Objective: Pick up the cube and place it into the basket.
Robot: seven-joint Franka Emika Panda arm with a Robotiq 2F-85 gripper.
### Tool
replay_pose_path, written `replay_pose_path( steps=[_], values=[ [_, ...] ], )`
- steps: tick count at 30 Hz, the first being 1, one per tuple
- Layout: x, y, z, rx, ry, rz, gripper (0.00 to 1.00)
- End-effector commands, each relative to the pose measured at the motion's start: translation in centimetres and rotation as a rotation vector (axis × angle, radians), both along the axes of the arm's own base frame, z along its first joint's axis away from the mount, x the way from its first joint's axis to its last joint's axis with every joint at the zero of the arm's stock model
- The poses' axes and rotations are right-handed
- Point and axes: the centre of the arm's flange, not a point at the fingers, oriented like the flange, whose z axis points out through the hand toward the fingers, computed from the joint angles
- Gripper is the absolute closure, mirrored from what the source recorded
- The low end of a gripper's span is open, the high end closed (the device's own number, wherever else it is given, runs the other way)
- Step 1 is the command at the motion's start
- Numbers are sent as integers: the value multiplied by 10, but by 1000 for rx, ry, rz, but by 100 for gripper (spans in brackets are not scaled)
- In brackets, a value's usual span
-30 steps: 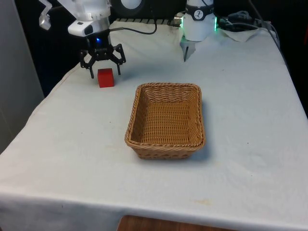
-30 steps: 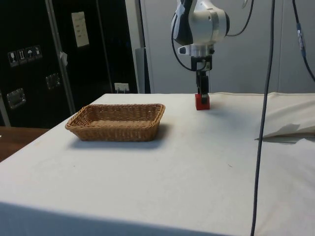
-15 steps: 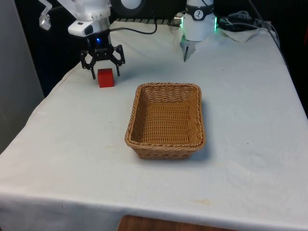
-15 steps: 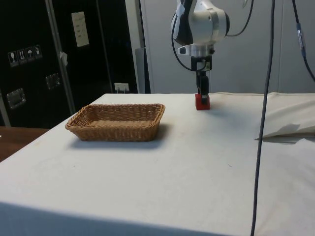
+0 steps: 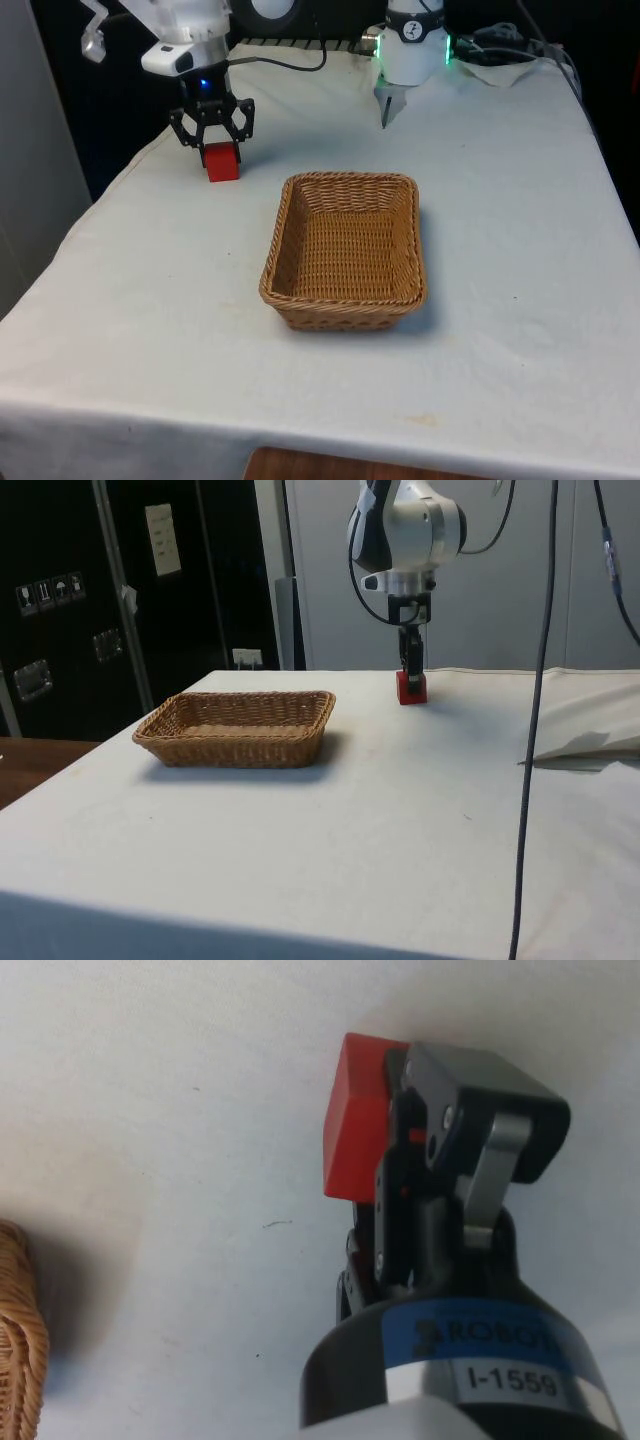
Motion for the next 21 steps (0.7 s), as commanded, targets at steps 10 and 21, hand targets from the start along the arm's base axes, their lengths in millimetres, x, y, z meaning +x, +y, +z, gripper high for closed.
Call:
replay_pose_path(
  steps=[10,21],
  values=[
    [11,1,12,-7,-17,-10,99],
    [39,4,45,6,-70,-20,99]
  ],
)
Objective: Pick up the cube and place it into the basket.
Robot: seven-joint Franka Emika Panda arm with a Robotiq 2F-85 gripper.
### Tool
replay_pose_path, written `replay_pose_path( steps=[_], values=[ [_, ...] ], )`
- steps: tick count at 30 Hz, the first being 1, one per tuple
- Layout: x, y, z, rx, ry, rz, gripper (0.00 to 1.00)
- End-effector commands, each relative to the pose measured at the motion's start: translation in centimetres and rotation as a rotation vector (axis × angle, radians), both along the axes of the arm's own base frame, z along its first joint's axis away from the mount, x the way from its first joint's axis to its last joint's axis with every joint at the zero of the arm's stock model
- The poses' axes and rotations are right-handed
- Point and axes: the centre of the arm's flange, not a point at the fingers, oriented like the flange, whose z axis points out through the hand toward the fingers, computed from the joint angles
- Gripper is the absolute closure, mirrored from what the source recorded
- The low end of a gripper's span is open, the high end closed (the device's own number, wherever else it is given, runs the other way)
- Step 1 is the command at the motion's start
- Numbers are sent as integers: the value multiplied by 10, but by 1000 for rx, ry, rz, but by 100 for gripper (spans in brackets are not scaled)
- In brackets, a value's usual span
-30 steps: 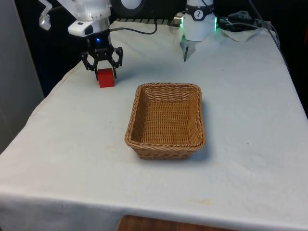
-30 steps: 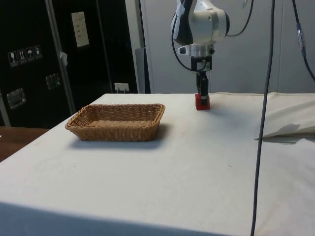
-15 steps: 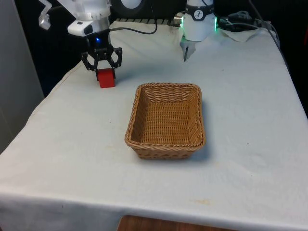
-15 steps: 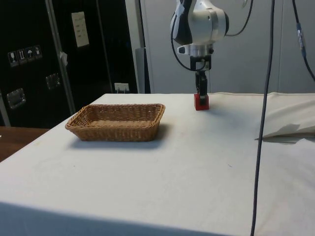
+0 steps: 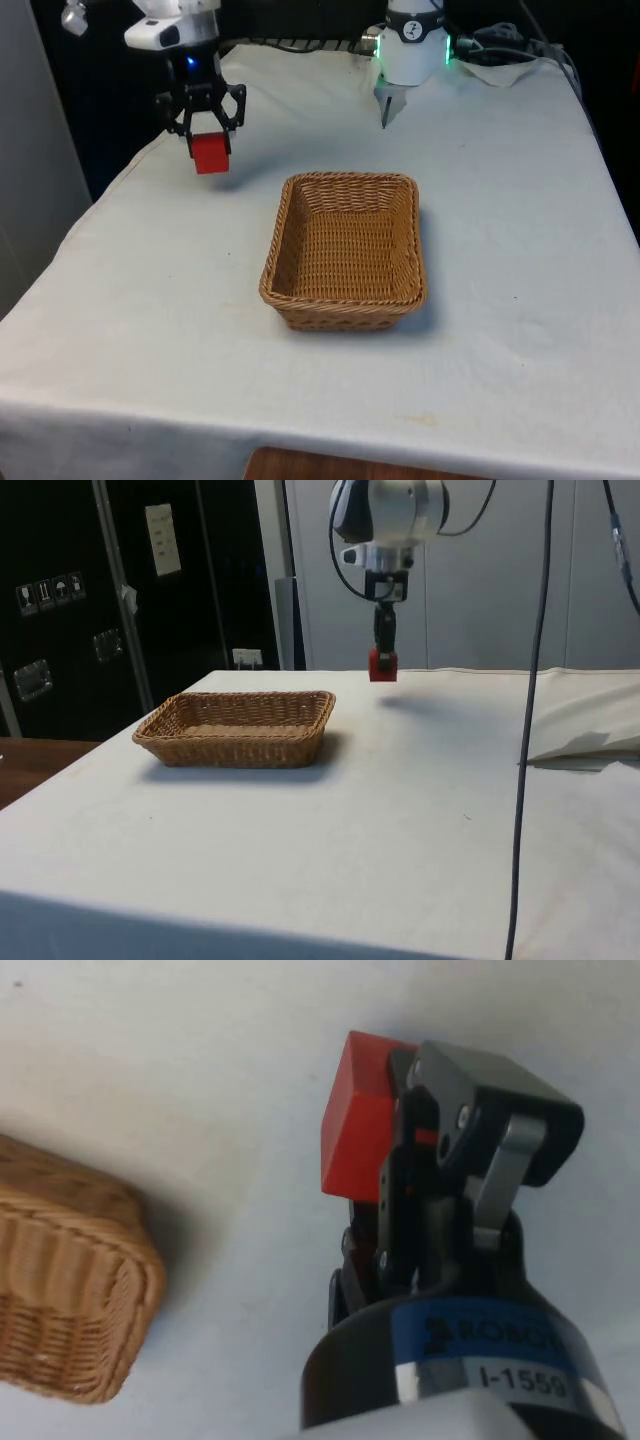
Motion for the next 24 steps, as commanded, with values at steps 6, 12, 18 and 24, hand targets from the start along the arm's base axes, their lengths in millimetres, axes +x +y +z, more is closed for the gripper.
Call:
replay_pose_path(
  steps=[6,12,18,24],
  values=[
    [15,5,14,2,-12,-3,99],
    [29,10,26,12,-40,-2,99],
    [48,17,43,14,-48,-4,99],
    [63,24,54,14,-58,-8,99]
  ],
)
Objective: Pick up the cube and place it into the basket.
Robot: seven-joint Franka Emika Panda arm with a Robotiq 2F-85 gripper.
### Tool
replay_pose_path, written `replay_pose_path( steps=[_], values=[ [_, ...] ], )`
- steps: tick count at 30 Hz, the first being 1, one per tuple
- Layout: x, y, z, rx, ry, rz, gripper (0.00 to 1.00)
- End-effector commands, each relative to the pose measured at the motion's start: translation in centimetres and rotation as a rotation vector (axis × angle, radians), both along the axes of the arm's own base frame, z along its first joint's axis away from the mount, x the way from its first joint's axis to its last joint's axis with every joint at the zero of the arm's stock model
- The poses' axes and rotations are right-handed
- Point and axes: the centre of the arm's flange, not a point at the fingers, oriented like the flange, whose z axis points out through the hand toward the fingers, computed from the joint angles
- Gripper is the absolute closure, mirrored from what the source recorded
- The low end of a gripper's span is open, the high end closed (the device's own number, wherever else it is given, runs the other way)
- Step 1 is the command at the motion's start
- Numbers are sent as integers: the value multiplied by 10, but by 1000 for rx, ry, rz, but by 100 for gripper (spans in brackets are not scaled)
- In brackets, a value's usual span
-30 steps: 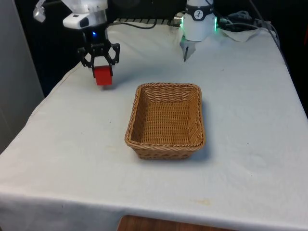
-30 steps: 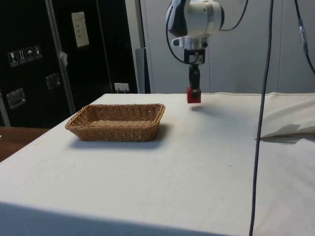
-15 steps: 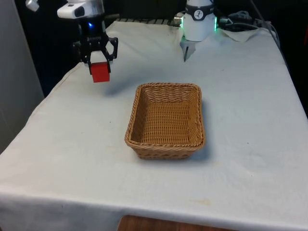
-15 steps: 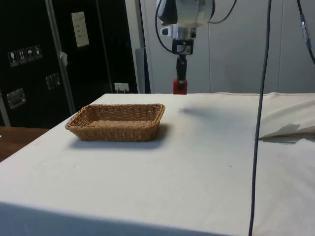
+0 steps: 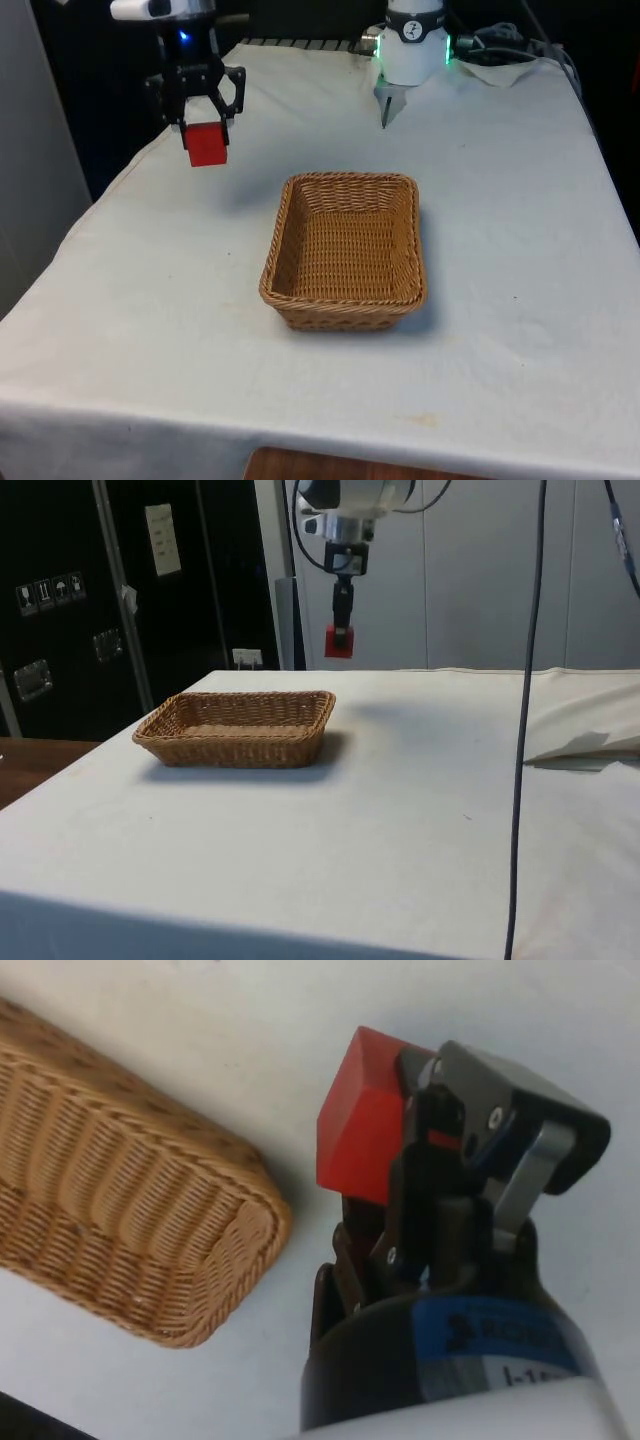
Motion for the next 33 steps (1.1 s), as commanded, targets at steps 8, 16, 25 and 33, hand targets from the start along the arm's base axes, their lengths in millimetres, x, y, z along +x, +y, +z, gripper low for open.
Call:
replay_pose_path(
  steps=[8,16,25,33],
  values=[
    [22,10,13,-17,-2,-1,99],
    [41,19,22,-44,-7,5,99],
    [58,32,27,-63,-5,14,99],
    [78,47,33,-62,-2,20,99]
  ],
)
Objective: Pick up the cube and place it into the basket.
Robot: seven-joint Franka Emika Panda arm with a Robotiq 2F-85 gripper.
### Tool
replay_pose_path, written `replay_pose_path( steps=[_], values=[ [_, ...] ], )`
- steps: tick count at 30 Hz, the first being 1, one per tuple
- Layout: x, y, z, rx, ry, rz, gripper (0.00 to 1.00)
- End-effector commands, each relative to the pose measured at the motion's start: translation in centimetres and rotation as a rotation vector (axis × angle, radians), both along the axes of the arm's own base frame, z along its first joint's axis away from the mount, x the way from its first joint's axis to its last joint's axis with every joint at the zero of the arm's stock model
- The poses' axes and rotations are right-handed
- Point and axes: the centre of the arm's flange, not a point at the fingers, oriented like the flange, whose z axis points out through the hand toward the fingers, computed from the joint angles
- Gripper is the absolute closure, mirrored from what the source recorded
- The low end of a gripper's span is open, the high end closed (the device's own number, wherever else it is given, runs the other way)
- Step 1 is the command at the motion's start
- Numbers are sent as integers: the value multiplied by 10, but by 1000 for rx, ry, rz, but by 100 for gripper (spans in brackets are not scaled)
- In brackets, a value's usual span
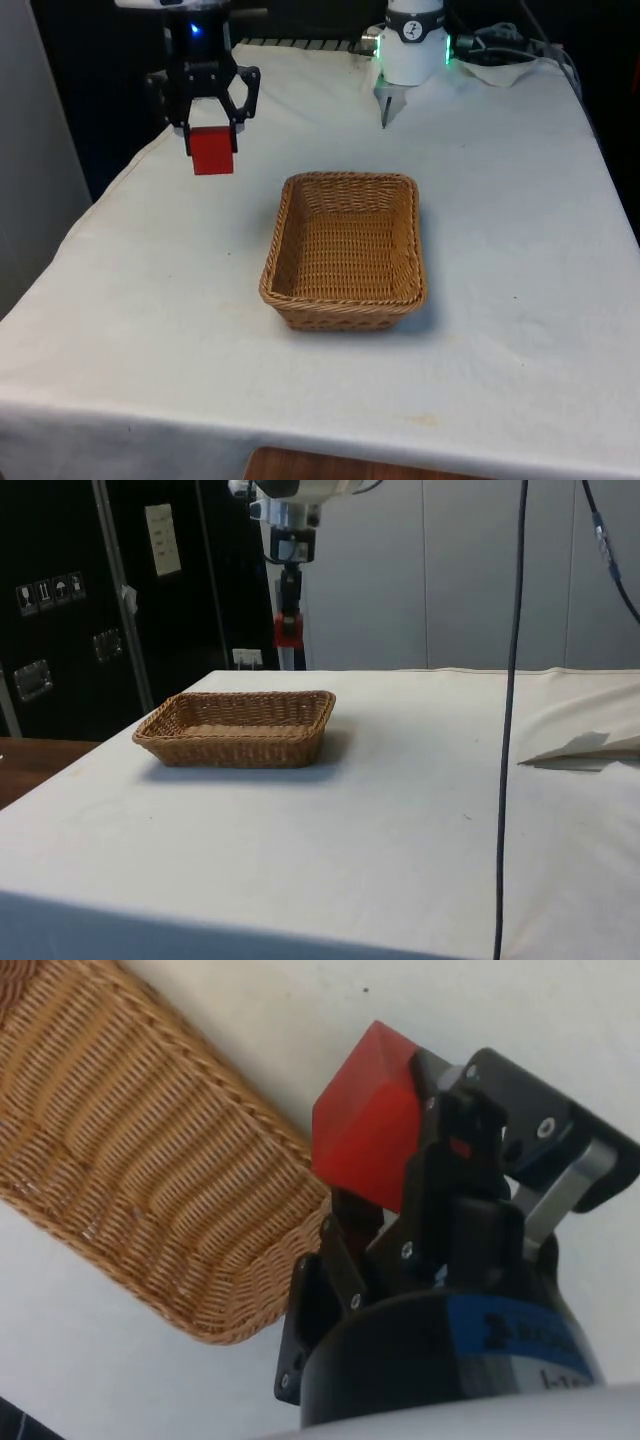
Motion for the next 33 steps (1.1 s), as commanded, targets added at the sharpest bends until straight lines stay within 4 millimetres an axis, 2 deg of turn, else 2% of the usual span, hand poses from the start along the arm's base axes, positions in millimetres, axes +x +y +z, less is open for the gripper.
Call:
replay_pose_path(
  steps=[1,14,15,17,23,24,26,33],
  values=[
    [3,2,0,-4,13,-2,99],
    [26,35,12,12,62,11,99],
    [24,31,11,17,49,13,99],
    [30,44,14,14,70,13,99],
    [36,62,18,19,85,16,99],
    [36,59,18,24,75,18,99],
    [40,71,19,22,89,16,99],
    [45,92,16,36,89,20,99]
  ],
)
